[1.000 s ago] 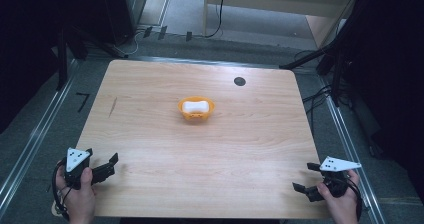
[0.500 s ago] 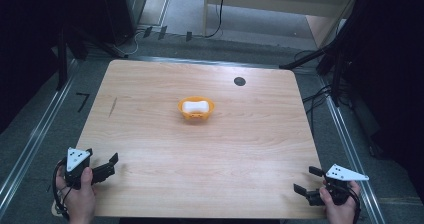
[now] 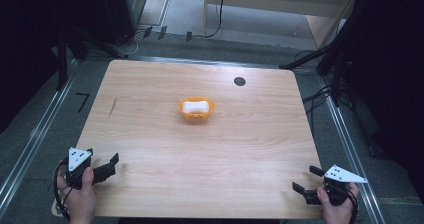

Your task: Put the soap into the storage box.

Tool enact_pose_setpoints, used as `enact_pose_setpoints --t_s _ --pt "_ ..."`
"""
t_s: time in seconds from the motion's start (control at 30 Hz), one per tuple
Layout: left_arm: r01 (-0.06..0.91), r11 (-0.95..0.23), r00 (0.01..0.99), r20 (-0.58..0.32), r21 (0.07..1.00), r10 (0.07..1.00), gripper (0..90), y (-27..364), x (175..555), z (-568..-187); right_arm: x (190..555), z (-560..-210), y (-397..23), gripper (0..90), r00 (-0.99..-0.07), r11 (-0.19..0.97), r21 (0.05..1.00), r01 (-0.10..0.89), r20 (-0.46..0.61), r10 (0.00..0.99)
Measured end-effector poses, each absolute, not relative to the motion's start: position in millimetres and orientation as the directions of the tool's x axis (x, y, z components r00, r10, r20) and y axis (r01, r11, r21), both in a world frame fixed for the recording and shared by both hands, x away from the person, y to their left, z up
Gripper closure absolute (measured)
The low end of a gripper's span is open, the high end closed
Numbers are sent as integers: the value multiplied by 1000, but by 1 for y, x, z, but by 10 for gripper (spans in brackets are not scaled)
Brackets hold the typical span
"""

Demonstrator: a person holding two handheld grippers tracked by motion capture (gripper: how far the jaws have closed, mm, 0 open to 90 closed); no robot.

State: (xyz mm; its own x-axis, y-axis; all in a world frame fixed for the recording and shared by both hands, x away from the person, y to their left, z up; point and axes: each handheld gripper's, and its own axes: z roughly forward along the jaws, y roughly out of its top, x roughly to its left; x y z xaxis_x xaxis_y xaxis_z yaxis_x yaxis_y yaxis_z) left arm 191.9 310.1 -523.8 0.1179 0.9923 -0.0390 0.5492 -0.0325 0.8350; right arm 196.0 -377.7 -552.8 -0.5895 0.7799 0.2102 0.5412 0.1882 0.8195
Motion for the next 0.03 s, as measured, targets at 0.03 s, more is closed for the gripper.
enact_pose_setpoints --t_s 0.03 --pt "550 -33 118 -38 835 992 122 310 192 -524 196 -553 -378 0 -589 190 819 541 207 781"
